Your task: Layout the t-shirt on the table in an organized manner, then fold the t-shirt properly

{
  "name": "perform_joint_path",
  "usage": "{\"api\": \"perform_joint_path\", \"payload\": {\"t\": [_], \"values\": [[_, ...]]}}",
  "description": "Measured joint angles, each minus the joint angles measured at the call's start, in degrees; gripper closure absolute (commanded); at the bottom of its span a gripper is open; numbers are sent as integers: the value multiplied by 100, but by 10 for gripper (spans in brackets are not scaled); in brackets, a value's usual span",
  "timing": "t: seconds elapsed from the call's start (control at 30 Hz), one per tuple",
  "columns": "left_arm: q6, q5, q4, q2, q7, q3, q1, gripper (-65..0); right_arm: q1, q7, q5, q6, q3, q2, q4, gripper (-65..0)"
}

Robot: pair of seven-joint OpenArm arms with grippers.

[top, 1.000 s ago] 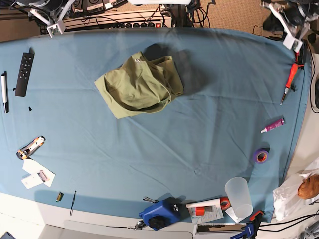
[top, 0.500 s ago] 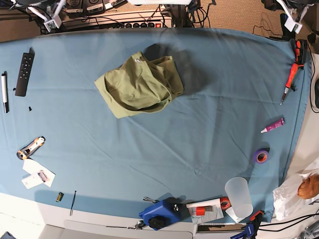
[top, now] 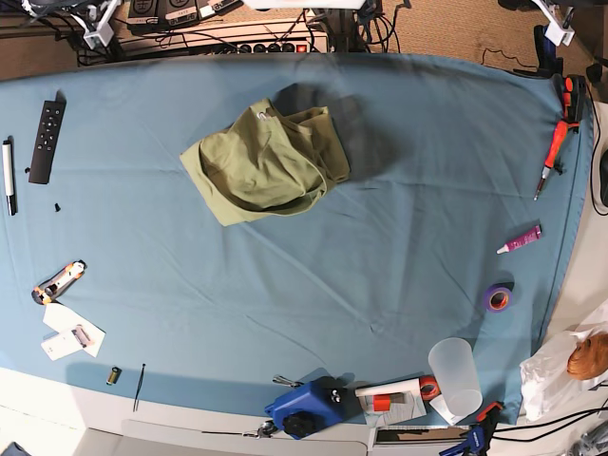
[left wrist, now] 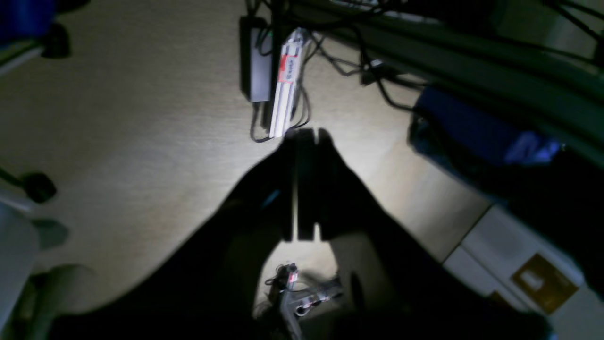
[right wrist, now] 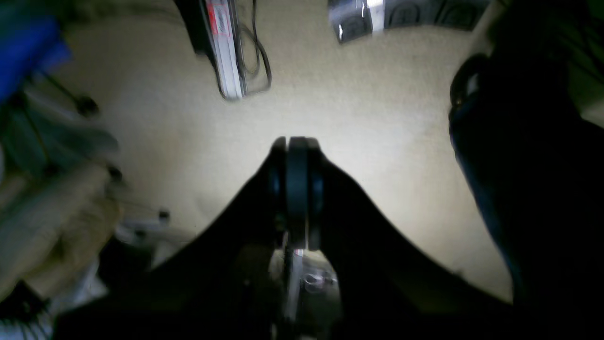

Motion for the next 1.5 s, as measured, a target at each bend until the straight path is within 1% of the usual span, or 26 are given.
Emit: {"api": "perform_joint_path", "payload": {"t": [0.07, 0.17, 0.23, 0.3, 0.4, 0.5, 0.57, 0.67, 0.7, 0.77, 0.83, 0.9, 0.93, 0.97, 1.03, 1.07, 1.13, 1.2, 1.27, 1.33, 1.37, 1.43, 1.5], "values": [[20, 216, -286, 13, -129, 0, -70, 0, 37, 76, -4, -2, -310, 188, -184, 0], [7, 498, -588, 15, -549, 0, -76, 0, 129, 459, -258, -2, -702, 291, -407, 0], [20, 942, -710, 59, -892, 0, -101, 0, 315, 470, -553, -2, -885, 286, -619, 0], [20, 1451, -793, 181, -1397, 0, -103, 0, 522, 511, -713, -2, -1084, 289, -861, 0], [22, 2321, -1056, 352, -2085, -4, -155, 0, 925, 728, -962, 2, -1423, 291, -1316, 0], [424, 2841, -1467, 470, -2337, -15, -413, 0, 1292, 1023, -1340, 0, -1840, 299, -1934, 0], [564, 2959, -1836, 520, -2417, -17, -693, 0, 1504, 1217, -1482, -2, -2208, 358, -2424, 0], [726, 3147, -2549, 566, -2664, -11, -1132, 0, 1860, 1572, -1928, -2, -2802, 498, -3130, 0], [828, 3250, -2793, 566, -2750, -15, -1257, 0, 1989, 1711, -2090, -22, -2990, 529, -3344, 0], [907, 3576, -3252, 553, -2994, -28, -1488, 0, 2229, 2052, -2358, -17, -3335, 560, -3731, 0], [1189, 3919, -3703, 555, -3351, -37, -1722, 0, 2428, 2354, -2472, -26, -3665, 557, -4052, 0], [1471, 4207, -4094, 553, -3482, -35, -1950, 0, 2551, 2509, -2520, -26, -3971, 542, -4240, 0], [1565, 4310, -4271, 566, -3556, -33, -2052, 0, 2579, 2682, -2653, -90, -4113, 544, -4275, 0], [1683, 4409, -4409, 586, -3602, -31, -2135, 0, 2594, 2800, -2664, -201, -4236, 546, -4282, 0], [1766, 4570, -4566, 678, -3705, -35, -2232, 0, 2610, 3204, -2804, -544, -4470, 551, -4295, 0], [1792, 4666, -4594, 763, -3797, -37, -2247, 0, 2621, 3392, -2896, -651, -4583, 546, -4295, 0], [1794, 4789, -4599, 997, -4089, -37, -2253, 0, 2632, 3783, -3224, -999, -4824, 527, -4295, 0], [1786, 4791, -4607, 1250, -4374, -35, -2260, 0, 2627, 4070, -3692, -1373, -5110, 507, -4299, 0], [1720, 4793, -4616, 1429, -4599, -33, -2260, 0, 2621, 4315, -4085, -1853, -5427, 481, -4301, 0], [1572, 4793, -4618, 1484, -4642, -31, -2262, 0, 2623, 4476, -4450, -2273, -5786, 483, -4304, 0], [1556, 4791, -4618, 1471, -4653, 20, -2262, 0, 2623, 4529, -4647, -2511, -5967, 481, -4304, 0], [1558, 4793, -4614, 1436, -4653, 170, -2256, 0, 2623, 4621, -5066, -2929, -6319, 483, -4304, 0], [1714, 4813, -4607, 1425, -4675, 380, -2258, 0, 2623, 4732, -5355, -3300, -6651, 492, -4306, 0]]}}
